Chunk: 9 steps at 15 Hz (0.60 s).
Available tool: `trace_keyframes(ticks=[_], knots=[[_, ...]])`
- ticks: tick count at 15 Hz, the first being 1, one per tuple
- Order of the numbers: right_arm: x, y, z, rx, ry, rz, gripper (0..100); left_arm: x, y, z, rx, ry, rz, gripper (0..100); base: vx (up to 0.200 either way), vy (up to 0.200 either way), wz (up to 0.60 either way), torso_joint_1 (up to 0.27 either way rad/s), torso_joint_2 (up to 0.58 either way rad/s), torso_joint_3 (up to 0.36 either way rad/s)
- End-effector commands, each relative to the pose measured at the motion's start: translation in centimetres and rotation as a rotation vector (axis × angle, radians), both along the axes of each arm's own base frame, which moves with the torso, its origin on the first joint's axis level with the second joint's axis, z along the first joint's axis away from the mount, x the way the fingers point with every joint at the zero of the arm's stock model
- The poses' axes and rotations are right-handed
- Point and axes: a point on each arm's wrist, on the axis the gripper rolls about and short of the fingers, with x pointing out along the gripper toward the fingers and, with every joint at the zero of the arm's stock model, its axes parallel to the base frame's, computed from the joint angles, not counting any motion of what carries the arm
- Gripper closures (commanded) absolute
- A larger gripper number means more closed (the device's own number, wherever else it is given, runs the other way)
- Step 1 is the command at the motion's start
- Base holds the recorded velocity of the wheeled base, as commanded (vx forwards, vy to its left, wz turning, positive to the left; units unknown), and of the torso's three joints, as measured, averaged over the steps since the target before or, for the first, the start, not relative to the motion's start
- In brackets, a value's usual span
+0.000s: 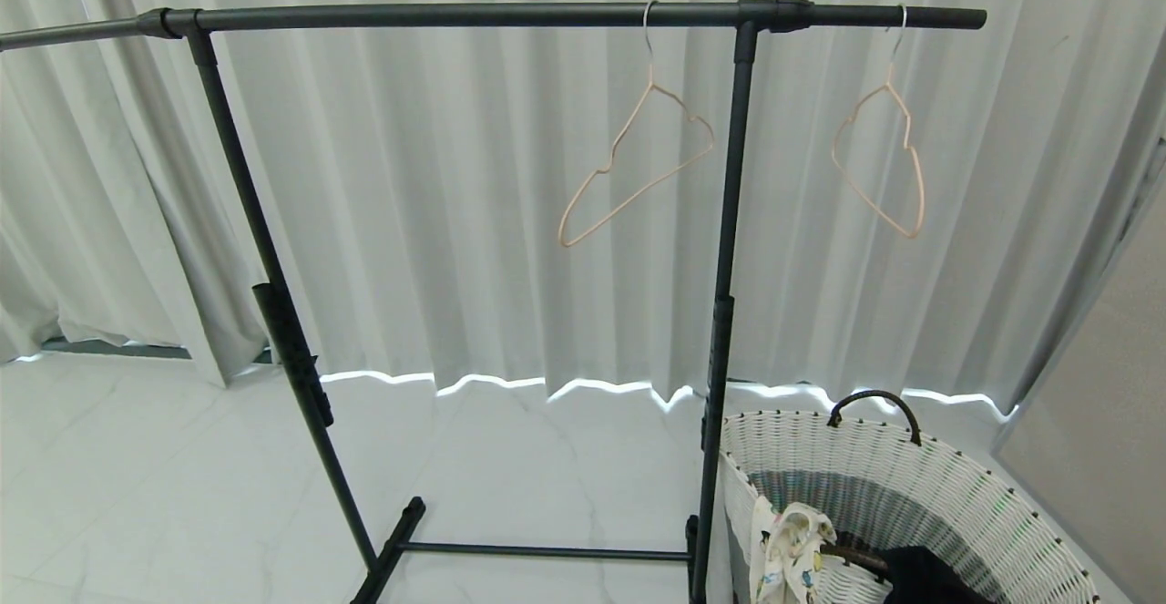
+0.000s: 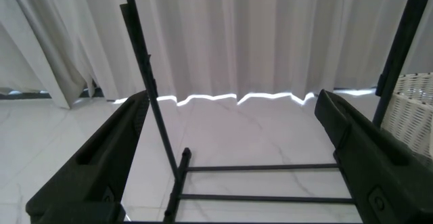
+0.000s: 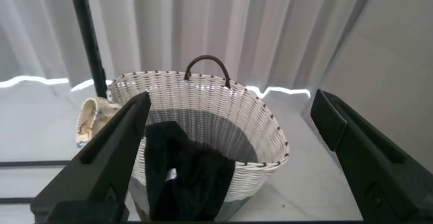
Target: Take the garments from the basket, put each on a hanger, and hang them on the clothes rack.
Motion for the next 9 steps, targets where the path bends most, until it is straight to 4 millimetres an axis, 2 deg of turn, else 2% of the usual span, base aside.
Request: trace_keyframes(ticks=[1, 5, 9], knots=[[0.01, 0.0, 0.01, 0.01, 0.001, 0.0, 0, 0.0, 0.0, 0.0, -0.001, 0.0, 0.0, 0, 0.0, 0.0, 0.0, 0.0, 0.0, 0.0], [0.01, 0.0, 0.01, 0.089, -0.003, -0.001, 0, 0.0, 0.0, 0.0, -0.007, 0.001, 0.0, 0, 0.0, 0.0, 0.0, 0.0, 0.0, 0.0], [0.01, 0.0, 0.01, 0.075, -0.002, 0.001, 0, 0.0, 0.0, 0.0, -0.007, 0.001, 0.0, 0, 0.0, 0.0, 0.0, 0.0, 0.0, 0.0]])
